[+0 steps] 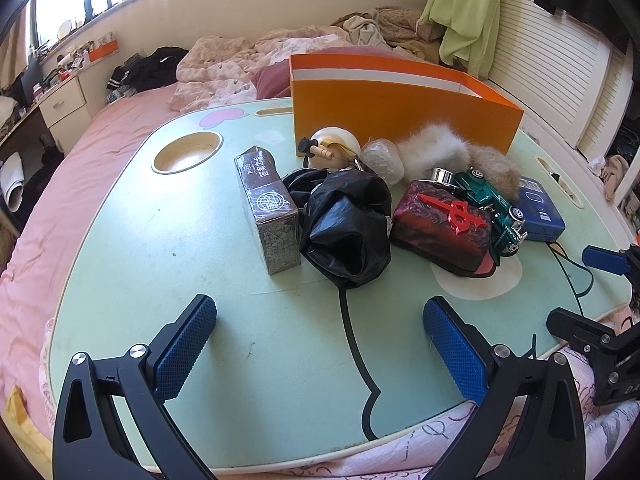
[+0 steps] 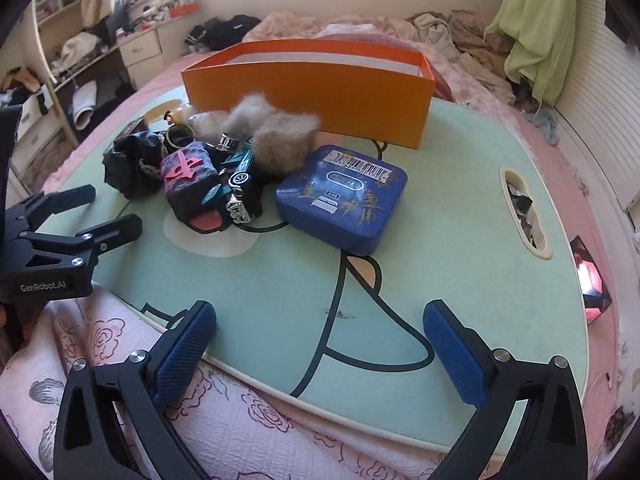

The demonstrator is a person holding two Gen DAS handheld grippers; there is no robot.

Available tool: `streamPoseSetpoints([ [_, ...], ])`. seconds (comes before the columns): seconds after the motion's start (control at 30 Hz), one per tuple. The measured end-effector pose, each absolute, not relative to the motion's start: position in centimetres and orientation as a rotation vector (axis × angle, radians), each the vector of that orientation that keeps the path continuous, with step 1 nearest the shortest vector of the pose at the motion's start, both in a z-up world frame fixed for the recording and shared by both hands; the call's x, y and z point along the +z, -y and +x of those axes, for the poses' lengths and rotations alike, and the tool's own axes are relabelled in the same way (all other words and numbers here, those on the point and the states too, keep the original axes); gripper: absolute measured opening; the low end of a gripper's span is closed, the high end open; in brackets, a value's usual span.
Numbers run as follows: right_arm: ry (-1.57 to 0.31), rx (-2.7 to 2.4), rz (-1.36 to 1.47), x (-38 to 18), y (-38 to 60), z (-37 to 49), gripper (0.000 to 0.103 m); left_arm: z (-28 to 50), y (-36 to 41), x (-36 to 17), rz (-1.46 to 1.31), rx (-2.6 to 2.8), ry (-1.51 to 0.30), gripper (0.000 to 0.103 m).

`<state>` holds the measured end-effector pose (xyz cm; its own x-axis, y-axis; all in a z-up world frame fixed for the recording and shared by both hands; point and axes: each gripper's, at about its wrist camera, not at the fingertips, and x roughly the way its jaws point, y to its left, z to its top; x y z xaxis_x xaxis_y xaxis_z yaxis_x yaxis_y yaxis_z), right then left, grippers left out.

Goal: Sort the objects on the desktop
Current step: 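Grasp brown printed tea box with left tool while right tool grasps blue tin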

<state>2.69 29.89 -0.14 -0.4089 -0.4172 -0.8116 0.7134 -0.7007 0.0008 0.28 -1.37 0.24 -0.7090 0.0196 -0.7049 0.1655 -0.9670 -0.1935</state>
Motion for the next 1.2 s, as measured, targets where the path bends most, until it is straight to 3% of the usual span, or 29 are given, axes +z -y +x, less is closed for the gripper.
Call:
streamPoseSetpoints([
  [0.23, -0.455, -2.130, 1.088, 0.0, -30.2, 2.6, 0.103, 3.9, 6.0, 0.4, 0.854, -2.865, -0.809, 0.098],
  [0.3, -0.456, -2.129, 1.087, 0.1, -30.0, 2.4, 0.103, 4.3, 6.4, 0.3, 0.806, -2.876, -0.852, 0.082],
  [0.4, -0.455, -2.128, 1.088, 0.1, -30.0, 2.5, 0.103, 4.2, 5.6, 0.8, 0.793, -2.899, -0.794, 0.069],
  [0.53, -0.455, -2.128, 1.087, 0.2, -29.9, 2.5, 0.103, 3.8, 5.1, 1.6, 0.775, -2.898, -0.712, 0.068],
  [0.77, -0.454, -2.128, 1.088, 0.2, -29.8, 2.5, 0.103, 1.0, 7.5, 4.0, 0.760, -2.792, -0.725, 0.067],
  [0.87, -0.454, -2.128, 1.088, 0.2, -29.8, 2.5, 0.103, -1.9, 7.5, 3.2, 0.865, -2.740, -0.685, 0.045],
  [0.93, -0.454, -2.128, 1.088, 0.2, -29.8, 2.6, 0.103, -3.3, 8.0, 1.8, 0.965, -2.695, -0.729, 0.035],
  [0.97, -0.454, -2.128, 1.088, 0.2, -29.8, 2.6, 0.103, -3.7, 8.4, 0.9, 1.004, -2.676, -0.779, 0.026],
  [1.07, -0.456, -2.128, 1.086, 0.3, -29.7, 2.5, 0.103, -2.6, 9.1, 0.2, 0.962, -2.671, -0.838, 0.020],
  [1.2, -0.455, -2.128, 1.083, 0.4, -29.6, 2.5, 0.103, -0.7, 9.4, -0.1, 0.905, -2.673, -0.842, 0.020],
])
